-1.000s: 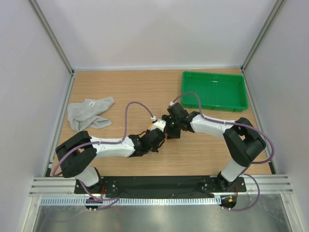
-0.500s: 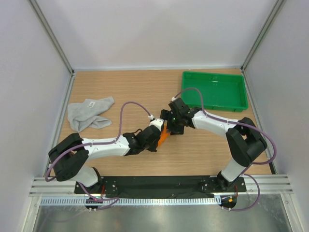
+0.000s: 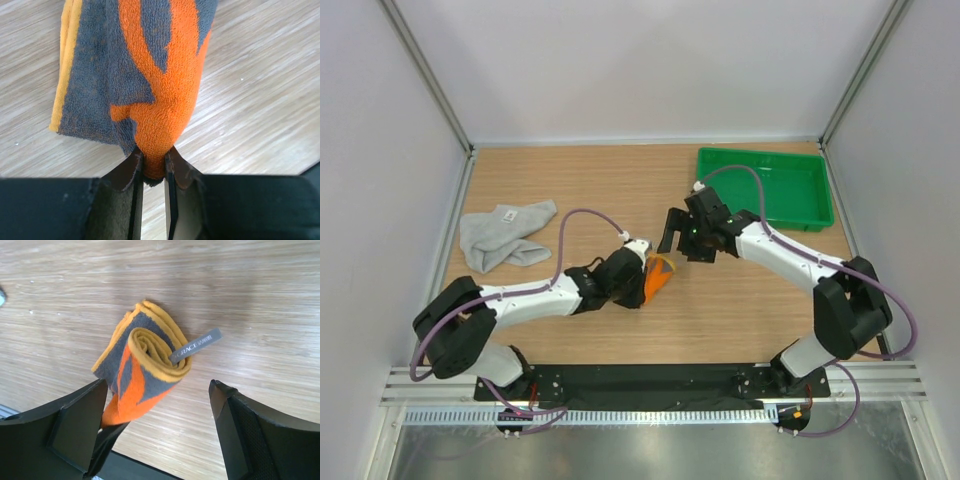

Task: Roll the towels
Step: Roll the towel, then place the rolled towel into the container

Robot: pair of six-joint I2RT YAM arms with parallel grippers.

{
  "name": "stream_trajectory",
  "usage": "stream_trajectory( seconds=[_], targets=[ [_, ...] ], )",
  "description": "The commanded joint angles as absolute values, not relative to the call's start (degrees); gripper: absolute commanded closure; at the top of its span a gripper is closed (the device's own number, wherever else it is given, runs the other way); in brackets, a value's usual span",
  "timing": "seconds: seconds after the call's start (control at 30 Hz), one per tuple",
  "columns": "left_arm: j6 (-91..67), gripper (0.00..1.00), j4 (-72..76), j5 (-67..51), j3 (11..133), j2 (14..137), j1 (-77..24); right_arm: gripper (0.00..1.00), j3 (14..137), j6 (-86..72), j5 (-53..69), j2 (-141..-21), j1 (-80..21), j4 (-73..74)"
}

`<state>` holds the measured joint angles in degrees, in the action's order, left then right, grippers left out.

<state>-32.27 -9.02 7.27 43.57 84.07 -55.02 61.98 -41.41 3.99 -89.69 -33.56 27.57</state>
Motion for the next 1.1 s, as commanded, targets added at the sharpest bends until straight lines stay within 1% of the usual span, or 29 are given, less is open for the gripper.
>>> stream_trajectory(
  seconds=[0.0,0.07,0.17,0.2,0.27,0.3,0.37,0.4,0.43,0.5,0.67,0.83,0.9,1.07],
  targets=[
    [-35.24,1.0,-8.27,-1.99,43.77,80.78,-50.73,0.1,63.37,-39.99,1.93,-83.86,-33.57,29.27],
    [-37.69,1.0,-7.47,-9.36,44.12,80.77,-46.52,0.1,61.79,-39.82,3.07,-81.57,-33.57,28.57],
    [-40.33,1.0,-7.3,-14.84,45.26,82.44,-42.29,0.1,58.89,-39.9,6.84,-78.93,-33.57,26.11],
    [-40.95,1.0,-6.95,-18.33,45.26,82.96,-41.23,0.1,57.93,-40.08,10.07,-78.32,-33.49,23.49],
    [-43.14,1.0,-5.02,-21.43,45.0,84.63,-39.21,0.11,55.03,-40.6,12.47,-76.91,-33.49,20.67],
    [-45.5,1.0,-4.49,-24.49,44.91,85.51,-36.68,0.11,54.15,-41.3,13.7,-76.64,-33.57,18.04],
    [-48.32,1.0,-1.33,-28.46,44.3,88.49,-33.94,0.11,51.95,-42.36,15.9,-76.29,-33.57,15.48],
    [-52.08,1.0,-0.27,-33.09,43.95,89.72,-31.32,0.11,51.25,-43.23,16.87,-76.29,-33.49,11.9],
    [-53.86,1.0,2.0,-34.96,43.68,90.95,-29.81,0.11,49.76,-43.68,18.44,-76.46,-33.57,9.86],
    [-57.98,1.0,6.05,-38.82,42.98,94.37,-26.65,0.11,49.31,-44.29,18.54,-77.87,-33.57,6.18],
    [-59.41,1.0,6.07,-40.34,43.77,99.31,-23.12,0.12,48.25,-44.56,18.72,-82.96,-33.57,-1.82],
    [-60.73,1.0,4.84,-42.71,44.47,104.58,-19.7,0.13,47.81,-45.26,18.46,-90.78,-33.66,-9.13],
    [-60.82,1.0,4.57,-43.06,44.56,105.2,-18.99,0.15,48.95,-45.18,17.94,-94.98,-33.75,-11.77],
    [-60.21,1.0,2.02,-43.68,46.84,106.61,-17.84,0.18,51.41,-43.34,15.74,-100.89,-35.15,-15.81]
  ],
)
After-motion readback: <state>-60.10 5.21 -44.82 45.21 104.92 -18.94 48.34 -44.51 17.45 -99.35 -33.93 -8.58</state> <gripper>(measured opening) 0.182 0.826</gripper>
